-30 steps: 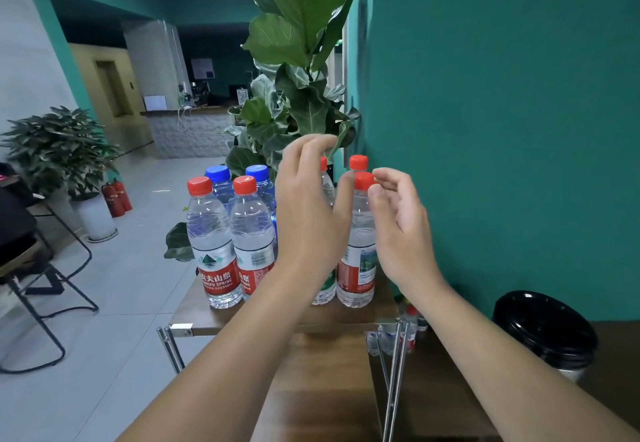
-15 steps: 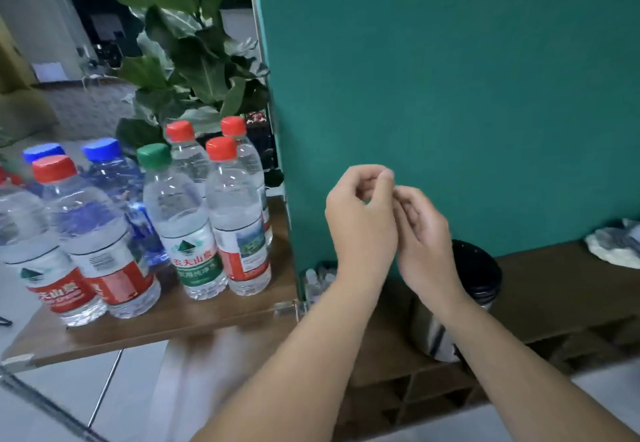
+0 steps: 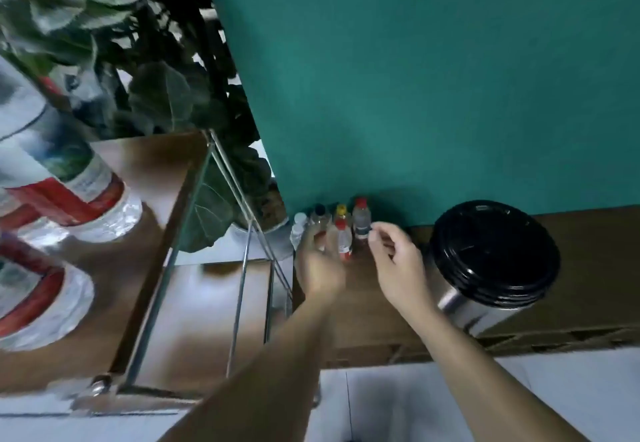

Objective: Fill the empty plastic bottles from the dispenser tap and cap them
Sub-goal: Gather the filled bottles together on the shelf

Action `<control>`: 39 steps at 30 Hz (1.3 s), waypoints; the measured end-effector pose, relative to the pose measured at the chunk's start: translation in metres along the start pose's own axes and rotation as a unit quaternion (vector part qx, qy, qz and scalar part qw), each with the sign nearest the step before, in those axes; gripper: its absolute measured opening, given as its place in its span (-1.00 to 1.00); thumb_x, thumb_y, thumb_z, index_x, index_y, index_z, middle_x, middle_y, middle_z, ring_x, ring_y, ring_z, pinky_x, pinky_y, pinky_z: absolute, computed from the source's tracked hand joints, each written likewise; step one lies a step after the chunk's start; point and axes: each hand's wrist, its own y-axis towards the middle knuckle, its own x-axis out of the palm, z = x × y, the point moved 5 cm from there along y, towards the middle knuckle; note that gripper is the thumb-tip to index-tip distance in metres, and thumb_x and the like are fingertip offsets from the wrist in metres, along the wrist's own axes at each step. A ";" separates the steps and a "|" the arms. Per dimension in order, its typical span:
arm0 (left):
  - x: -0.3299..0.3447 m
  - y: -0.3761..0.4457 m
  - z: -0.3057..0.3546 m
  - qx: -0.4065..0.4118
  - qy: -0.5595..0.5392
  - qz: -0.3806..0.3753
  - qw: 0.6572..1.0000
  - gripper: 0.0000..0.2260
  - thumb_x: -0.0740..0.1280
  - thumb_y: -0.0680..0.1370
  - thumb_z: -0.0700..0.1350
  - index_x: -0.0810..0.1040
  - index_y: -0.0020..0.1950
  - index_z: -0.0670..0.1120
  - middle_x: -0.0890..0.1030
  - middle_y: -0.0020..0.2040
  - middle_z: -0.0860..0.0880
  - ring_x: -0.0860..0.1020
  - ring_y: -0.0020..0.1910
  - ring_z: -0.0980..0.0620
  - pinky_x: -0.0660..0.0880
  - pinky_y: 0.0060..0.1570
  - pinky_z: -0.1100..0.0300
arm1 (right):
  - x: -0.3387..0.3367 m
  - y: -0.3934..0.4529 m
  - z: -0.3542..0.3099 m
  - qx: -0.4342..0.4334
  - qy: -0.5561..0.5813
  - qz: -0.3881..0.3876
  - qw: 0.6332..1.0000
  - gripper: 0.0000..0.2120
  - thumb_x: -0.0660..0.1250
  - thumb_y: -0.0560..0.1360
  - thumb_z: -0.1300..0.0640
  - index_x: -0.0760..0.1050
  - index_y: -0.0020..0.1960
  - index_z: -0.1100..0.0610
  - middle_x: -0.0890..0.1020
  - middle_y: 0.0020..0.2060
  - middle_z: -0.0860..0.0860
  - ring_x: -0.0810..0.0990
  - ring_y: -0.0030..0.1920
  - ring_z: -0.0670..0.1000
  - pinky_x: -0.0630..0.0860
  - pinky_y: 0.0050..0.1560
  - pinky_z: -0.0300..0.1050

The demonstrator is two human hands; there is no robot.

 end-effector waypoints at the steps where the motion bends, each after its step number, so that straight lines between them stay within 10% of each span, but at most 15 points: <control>1: 0.005 0.014 -0.013 0.015 0.047 0.005 0.999 -0.68 0.41 0.74 0.11 0.65 0.44 -0.01 0.74 0.27 0.01 0.71 0.25 -0.07 0.56 0.19 0.11 | 0.009 0.009 0.015 -0.010 0.001 -0.014 1.000 -0.69 0.31 0.77 -0.08 0.60 0.44 0.01 0.68 0.26 -0.14 0.65 0.24 -0.21 0.63 0.31 0.00; 6: 0.013 0.063 -0.051 -0.026 0.131 0.018 0.991 -0.66 0.34 0.79 0.03 0.55 0.54 -0.04 0.67 0.36 0.02 0.62 0.32 0.00 0.56 0.21 0.05 | 0.038 0.039 0.028 -0.034 -0.023 -0.044 0.998 -0.58 0.37 0.69 -0.18 0.58 0.45 0.00 0.69 0.28 -0.10 0.68 0.27 -0.07 0.64 0.28 0.13; 11: 0.024 0.114 -0.089 -0.090 0.157 0.037 0.983 -0.61 0.25 0.83 -0.04 0.36 0.66 -0.02 0.57 0.53 -0.11 0.53 0.49 -0.18 0.35 0.18 0.12 | 0.085 0.066 0.070 -0.060 -0.031 -0.063 0.996 -0.63 0.47 0.68 0.13 0.57 0.47 0.04 0.68 0.31 -0.05 0.68 0.25 -0.07 0.61 0.29 -0.16; 15: 0.030 0.160 -0.111 -0.091 0.168 0.033 0.981 -0.49 0.28 0.81 0.02 0.25 0.75 -0.01 0.47 0.65 -0.09 0.51 0.54 -0.22 0.35 0.19 0.11 | 0.112 0.092 0.093 -0.086 -0.094 -0.026 0.992 -0.57 0.45 0.67 0.17 0.49 0.51 0.07 0.52 0.45 0.02 0.27 0.49 -0.33 0.28 0.50 -0.39; 21: 0.040 0.183 -0.117 -0.034 0.172 0.032 0.984 -0.60 0.44 0.72 -0.10 0.53 0.56 -0.03 0.68 0.35 -0.10 0.62 0.26 -0.16 0.54 0.18 0.01 | 0.120 0.121 0.122 -0.085 -0.081 0.033 0.993 -0.59 0.52 0.63 0.18 0.52 0.44 0.08 0.48 0.34 -0.06 0.27 0.42 -0.39 0.29 0.53 -0.29; 30: 0.027 0.161 -0.122 -0.011 0.091 0.103 0.990 -0.87 0.46 0.69 -0.09 0.70 0.23 0.06 0.73 -0.01 0.05 0.68 0.08 -0.15 0.52 -0.03 0.06 | 0.123 0.103 0.123 -0.153 -0.083 -0.010 0.985 -0.72 0.28 0.76 -0.06 0.56 0.36 0.07 0.60 0.25 0.03 0.53 0.28 0.07 0.48 0.34 0.12; 39: 0.024 0.075 -0.118 -0.022 0.045 0.097 0.994 -0.78 0.38 0.78 -0.04 0.55 0.39 0.22 0.62 0.16 0.31 0.52 0.05 0.43 0.47 0.06 0.35 | 0.102 0.056 0.138 -0.095 -0.037 0.003 0.995 -0.82 0.31 0.77 0.14 0.51 0.36 0.09 0.52 0.19 -0.12 0.59 0.16 -0.03 0.52 0.15 -0.05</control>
